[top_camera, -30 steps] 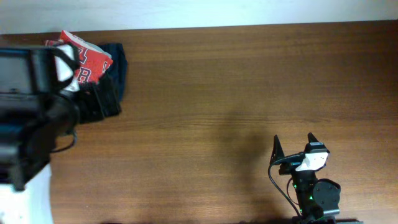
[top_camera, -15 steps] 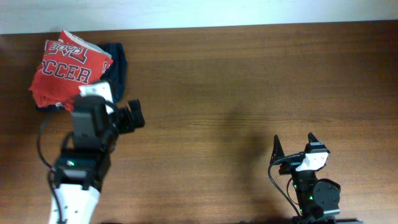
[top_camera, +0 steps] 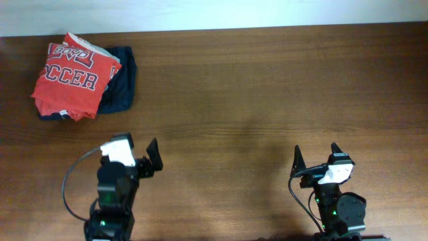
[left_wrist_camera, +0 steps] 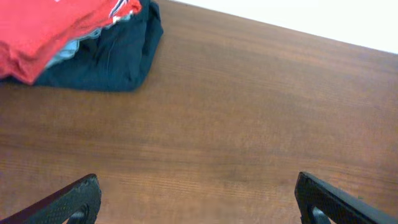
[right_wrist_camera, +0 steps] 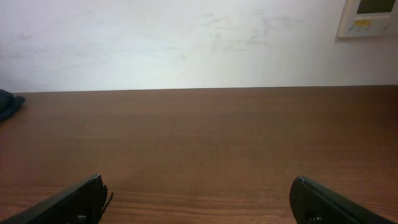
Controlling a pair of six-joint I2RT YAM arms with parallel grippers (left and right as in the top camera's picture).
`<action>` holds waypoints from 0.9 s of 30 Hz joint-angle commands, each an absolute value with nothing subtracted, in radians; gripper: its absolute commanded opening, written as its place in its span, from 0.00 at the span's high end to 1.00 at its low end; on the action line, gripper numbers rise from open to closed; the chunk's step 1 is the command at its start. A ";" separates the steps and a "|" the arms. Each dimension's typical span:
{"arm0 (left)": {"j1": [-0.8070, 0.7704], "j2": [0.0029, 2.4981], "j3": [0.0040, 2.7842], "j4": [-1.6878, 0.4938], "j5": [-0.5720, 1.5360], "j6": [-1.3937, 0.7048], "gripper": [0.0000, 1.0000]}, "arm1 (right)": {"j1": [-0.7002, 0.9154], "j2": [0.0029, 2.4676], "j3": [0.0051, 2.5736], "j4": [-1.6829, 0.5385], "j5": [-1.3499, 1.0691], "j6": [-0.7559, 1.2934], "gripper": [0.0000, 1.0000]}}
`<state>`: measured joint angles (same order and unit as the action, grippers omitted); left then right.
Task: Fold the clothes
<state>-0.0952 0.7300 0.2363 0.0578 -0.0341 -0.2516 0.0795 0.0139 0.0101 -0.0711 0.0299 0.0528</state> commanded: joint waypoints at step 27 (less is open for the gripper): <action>-0.089 0.262 0.008 0.012 -0.183 -0.246 0.01 | 0.084 0.004 0.006 -0.079 0.046 0.061 0.01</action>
